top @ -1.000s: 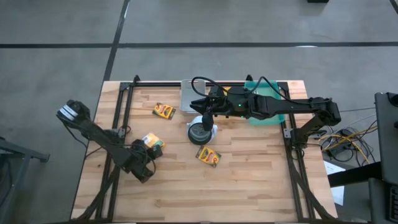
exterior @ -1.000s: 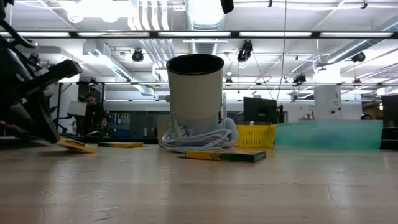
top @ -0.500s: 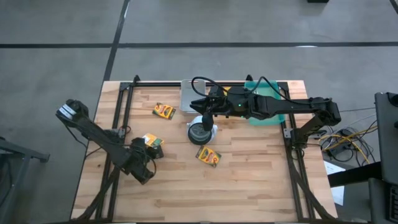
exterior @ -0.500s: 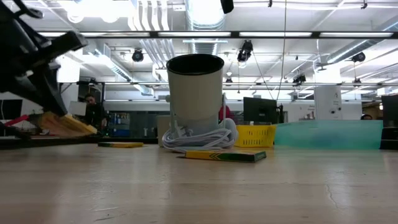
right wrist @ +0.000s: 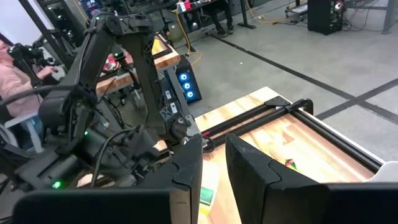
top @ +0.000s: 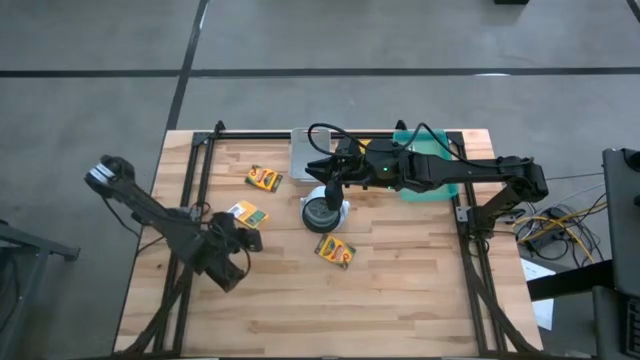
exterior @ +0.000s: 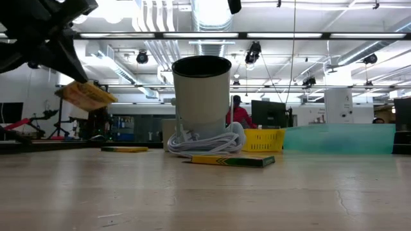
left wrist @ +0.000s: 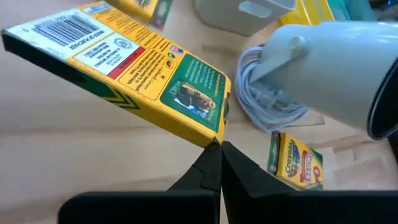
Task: Pick & Place School Supplies
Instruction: Put the pack of crayon into the gray bin
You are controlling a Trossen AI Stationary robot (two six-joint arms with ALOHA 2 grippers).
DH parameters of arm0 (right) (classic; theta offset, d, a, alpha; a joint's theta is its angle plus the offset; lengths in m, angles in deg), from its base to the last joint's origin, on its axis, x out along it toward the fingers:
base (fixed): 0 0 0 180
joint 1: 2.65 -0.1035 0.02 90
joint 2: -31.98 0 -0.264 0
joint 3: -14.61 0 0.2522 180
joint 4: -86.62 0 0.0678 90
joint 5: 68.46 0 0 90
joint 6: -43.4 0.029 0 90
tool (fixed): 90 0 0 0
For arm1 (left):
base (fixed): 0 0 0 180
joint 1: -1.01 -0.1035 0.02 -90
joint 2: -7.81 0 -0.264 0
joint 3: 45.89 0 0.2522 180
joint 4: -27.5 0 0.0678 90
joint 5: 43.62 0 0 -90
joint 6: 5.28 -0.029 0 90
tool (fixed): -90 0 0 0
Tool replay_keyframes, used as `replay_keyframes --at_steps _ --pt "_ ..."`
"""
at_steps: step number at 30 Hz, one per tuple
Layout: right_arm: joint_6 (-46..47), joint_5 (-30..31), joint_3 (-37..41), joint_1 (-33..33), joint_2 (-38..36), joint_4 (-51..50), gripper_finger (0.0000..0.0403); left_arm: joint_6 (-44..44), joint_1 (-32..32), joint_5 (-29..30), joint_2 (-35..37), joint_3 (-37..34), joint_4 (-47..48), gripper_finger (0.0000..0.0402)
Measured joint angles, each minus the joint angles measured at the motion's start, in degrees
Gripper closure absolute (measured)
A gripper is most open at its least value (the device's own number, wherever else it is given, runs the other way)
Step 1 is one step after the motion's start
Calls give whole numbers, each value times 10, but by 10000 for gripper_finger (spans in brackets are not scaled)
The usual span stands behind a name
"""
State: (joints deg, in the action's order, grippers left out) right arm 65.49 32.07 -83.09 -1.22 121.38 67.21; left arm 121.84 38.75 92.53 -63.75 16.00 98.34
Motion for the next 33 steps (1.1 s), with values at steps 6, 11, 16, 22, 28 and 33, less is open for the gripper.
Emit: replay_keyframes --at_steps 6,11,16,22,28,33 --pt "0 0 0 0 0 0 335 -142 -34 5 33 8 -15 401" --pt "0 0 0 0 0 0 335 -227 -66 5 66 22 -16 401" --pt "0 0 0 0 0 0 335 -302 -112 -1 91 41 -24 401" --pt "0 0 0 0 0 0 335 -436 -177 -9 108 60 -65 401" --pt "0 0 0 0 0 0 335 -563 -259 -58 110 83 -102 401" --pt "0 0 0 0 0 0 335 -687 -346 -138 110 86 -146 401"
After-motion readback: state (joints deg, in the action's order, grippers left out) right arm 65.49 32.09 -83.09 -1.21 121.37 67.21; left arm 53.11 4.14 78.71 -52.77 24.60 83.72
